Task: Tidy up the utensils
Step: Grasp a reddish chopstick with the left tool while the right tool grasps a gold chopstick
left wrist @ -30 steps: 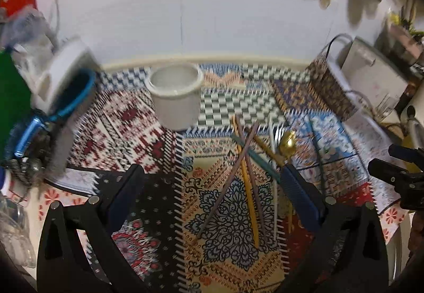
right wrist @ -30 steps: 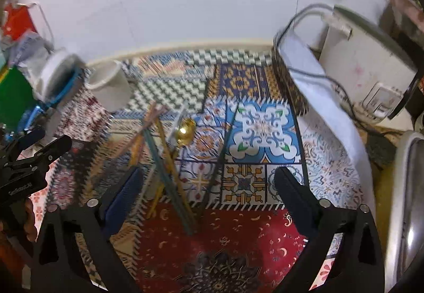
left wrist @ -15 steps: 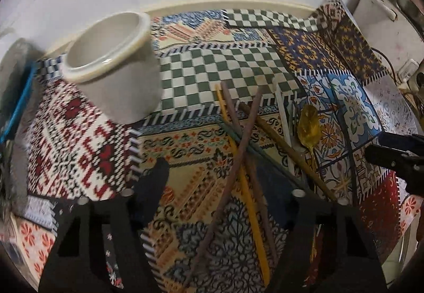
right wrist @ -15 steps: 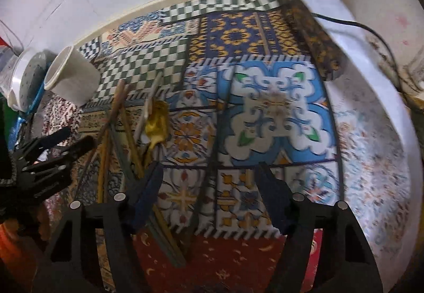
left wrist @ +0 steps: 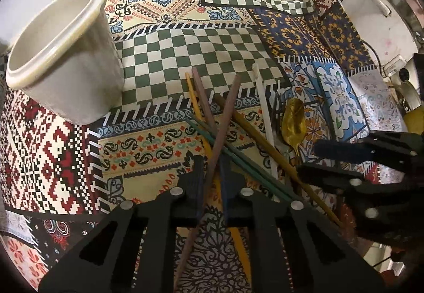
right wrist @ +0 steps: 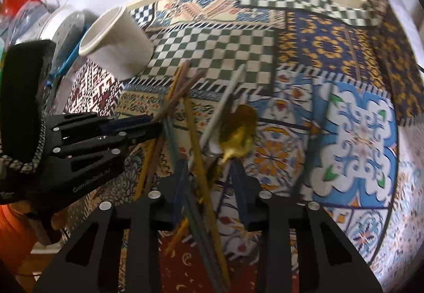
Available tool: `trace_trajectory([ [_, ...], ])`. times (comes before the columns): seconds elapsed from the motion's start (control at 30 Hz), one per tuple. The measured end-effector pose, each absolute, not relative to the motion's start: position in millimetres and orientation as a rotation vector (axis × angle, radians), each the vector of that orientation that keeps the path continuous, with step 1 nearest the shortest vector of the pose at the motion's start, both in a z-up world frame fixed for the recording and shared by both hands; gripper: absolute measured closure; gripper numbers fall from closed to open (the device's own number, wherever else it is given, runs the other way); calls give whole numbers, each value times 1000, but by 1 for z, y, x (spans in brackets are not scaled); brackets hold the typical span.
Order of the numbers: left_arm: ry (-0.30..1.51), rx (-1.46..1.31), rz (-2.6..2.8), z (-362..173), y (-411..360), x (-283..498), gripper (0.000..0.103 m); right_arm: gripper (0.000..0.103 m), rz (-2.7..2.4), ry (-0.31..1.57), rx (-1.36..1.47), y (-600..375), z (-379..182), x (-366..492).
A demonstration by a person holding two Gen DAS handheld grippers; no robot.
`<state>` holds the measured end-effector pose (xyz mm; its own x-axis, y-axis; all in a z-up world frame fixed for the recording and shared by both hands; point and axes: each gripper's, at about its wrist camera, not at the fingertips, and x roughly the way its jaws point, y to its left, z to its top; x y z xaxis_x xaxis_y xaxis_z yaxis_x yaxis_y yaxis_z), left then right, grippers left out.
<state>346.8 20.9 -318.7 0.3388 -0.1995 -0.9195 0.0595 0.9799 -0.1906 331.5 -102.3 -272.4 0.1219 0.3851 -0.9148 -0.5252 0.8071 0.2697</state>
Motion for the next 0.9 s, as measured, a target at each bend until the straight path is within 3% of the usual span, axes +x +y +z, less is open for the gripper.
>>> trace_trajectory([
  [0.17, 1218, -155, -188, -321, 23, 347, 98, 85, 682, 1310, -173, -91, -280, 338],
  [0.47, 1197, -184, -197, -311, 31, 335, 98, 95, 722, 1333, -250, -77, -284, 343],
  [0.9, 1099, -205, -158, -272, 48, 291, 99, 96, 721, 1275, -252, -73, -267, 335],
])
